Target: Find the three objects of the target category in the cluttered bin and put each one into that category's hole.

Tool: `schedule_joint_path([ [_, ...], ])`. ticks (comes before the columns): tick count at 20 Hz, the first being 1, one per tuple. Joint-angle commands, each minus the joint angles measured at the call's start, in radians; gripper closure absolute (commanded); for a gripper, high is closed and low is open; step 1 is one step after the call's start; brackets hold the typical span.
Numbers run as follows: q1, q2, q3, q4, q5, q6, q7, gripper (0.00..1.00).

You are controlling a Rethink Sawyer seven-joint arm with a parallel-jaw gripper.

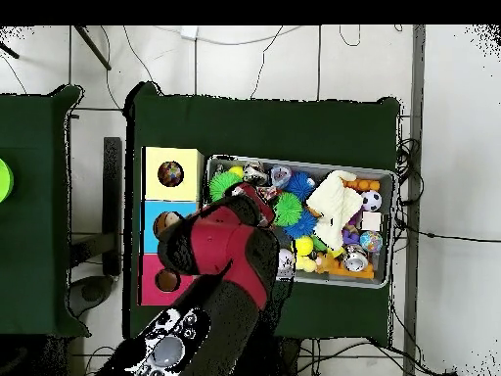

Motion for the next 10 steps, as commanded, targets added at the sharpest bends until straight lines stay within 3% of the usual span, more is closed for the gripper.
schedule_joint_path([
  [1,0.078,0.077,0.069,-0.057,0.002,0.162,0.063,0.00],
  [6,0.106,0.125,0.065,-0.046,0.021,0.122,0.111,0.00],
  [10,0.104,0.169,0.082,-0.015,0.030,0.017,0.138,0.00],
])
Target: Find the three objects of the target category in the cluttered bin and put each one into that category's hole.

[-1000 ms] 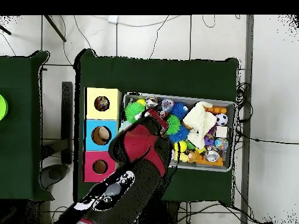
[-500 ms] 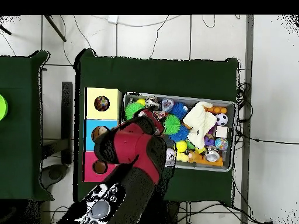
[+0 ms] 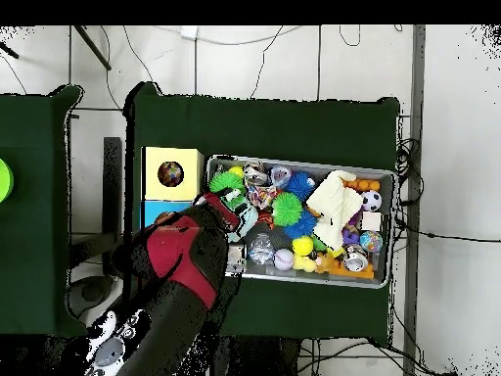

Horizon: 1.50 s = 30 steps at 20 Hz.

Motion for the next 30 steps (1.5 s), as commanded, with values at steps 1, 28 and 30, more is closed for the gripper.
schedule_joint_path([
  [1,-0.021,0.111,0.098,0.010,0.032,-0.050,0.145,0.00],
  [28,-0.024,0.282,0.030,0.020,0.030,-0.278,0.113,0.00],
  [30,-0.016,0.291,0.021,0.015,0.040,-0.269,0.116,0.00],
])
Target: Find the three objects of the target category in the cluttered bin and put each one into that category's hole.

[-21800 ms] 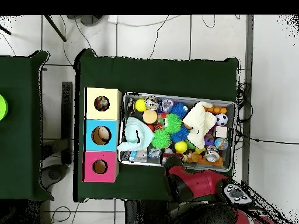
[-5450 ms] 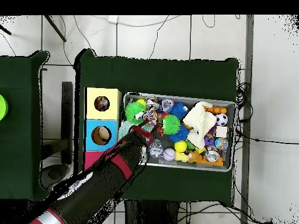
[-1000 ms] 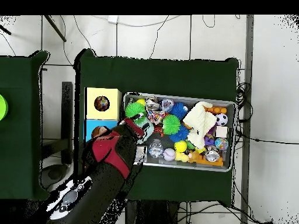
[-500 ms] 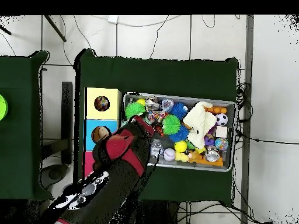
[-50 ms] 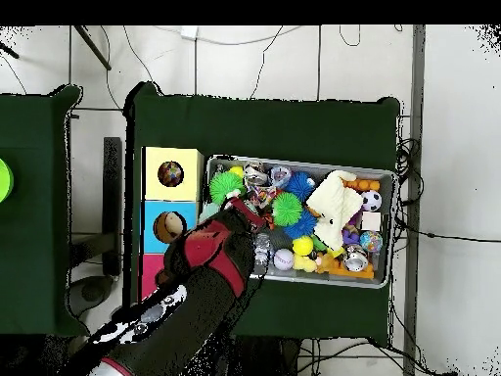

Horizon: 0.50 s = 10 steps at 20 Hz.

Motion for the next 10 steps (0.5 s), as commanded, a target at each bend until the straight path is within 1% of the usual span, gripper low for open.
schedule_joint_path([
  [1,0.037,0.122,0.038,-0.018,0.044,-0.034,0.118,0.00],
  [5,0.048,0.135,0.026,-0.024,0.058,-0.027,0.127,0.00],
  [10,0.050,0.135,0.024,-0.021,0.063,-0.034,0.130,0.00],
])
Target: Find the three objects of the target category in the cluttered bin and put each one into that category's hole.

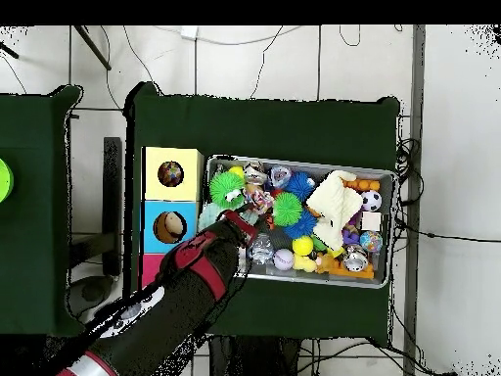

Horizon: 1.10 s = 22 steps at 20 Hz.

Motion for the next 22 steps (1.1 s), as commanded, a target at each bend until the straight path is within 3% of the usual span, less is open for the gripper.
schedule_joint_path([
  [1,-0.013,0.040,0.058,-0.020,0.059,-0.033,0.128,0.00],
  [9,-0.047,0.025,0.057,-0.039,0.038,-0.073,0.105,0.00],
  [13,-0.079,0.119,0.011,-0.134,0.095,-0.126,0.123,0.00],
  [17,-0.132,0.160,0.002,-0.225,0.130,-0.128,0.099,0.00],
  [22,-0.144,0.201,-0.001,-0.302,0.167,-0.025,0.076,0.00],
])
